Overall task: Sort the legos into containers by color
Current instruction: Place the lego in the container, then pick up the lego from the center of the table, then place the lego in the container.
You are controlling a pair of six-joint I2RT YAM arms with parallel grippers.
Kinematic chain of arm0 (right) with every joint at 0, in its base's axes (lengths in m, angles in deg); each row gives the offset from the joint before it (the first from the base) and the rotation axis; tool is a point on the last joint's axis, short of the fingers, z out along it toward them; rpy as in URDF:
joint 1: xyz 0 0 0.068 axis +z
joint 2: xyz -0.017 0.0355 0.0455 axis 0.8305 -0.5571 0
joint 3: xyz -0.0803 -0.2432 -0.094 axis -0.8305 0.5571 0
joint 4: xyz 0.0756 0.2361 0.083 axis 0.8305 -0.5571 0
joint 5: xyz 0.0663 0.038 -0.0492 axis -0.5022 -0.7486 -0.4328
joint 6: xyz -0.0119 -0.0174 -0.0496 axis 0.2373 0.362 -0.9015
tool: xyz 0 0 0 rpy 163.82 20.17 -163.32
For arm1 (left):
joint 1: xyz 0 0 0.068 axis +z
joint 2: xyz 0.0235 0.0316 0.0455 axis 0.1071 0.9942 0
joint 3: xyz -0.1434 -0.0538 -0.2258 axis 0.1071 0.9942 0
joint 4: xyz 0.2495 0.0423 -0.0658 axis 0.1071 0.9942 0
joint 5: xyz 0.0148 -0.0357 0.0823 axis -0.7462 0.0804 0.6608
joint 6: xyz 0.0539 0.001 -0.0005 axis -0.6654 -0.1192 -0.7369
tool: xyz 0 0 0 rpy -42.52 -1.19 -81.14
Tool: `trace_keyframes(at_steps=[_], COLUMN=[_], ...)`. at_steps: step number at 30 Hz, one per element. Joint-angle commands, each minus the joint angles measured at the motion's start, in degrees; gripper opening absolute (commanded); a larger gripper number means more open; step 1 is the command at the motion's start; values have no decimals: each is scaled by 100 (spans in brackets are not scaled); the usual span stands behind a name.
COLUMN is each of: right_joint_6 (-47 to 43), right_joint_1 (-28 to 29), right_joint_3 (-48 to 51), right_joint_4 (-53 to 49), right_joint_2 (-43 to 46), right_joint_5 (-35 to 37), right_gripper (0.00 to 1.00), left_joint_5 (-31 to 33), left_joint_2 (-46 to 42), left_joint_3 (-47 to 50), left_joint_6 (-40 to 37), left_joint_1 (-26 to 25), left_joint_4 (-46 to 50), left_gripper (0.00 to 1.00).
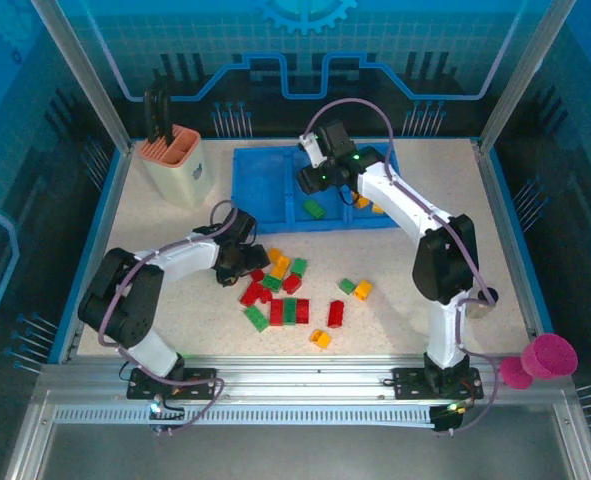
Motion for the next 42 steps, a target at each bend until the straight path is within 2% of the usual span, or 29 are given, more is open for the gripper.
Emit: trace_keyframes(at_steps=[1, 10, 20, 26, 30, 37, 42], right_joint_6=[68, 150, 272, 594, 980, 1960, 2762], right_joint_1=[-44, -207, -393, -483, -485, -349, -100], right_joint_3=[270, 865, 1777, 2643, 3443, 4654, 5212], right_joint_4=[221, 453, 504, 435, 418, 152, -148], right_joint_2=[352, 826, 1639, 2227, 2671, 3664, 4438], right_joint_5=[-31, -63, 148, 150, -123, -674, -907], right_gripper=[55, 55, 57, 58, 59, 59, 61], left_joint_5=[113, 154, 344, 1140, 1260, 1352, 1153], left_joint_2=[231, 788, 624, -37, 4, 836, 1763], left_joint_3=[-194, -356, -449, -1564, -2538, -3925, -4550], left_joint_6=[112, -103, -640, -1369, -1771, -2350, -2450], left_joint_1=[-71, -161, -170, -170, -161, -98, 215], left_joint_4=[51, 365, 909, 1712, 1947, 1607, 1275], left_gripper=[79, 56, 33, 31, 30, 30, 29])
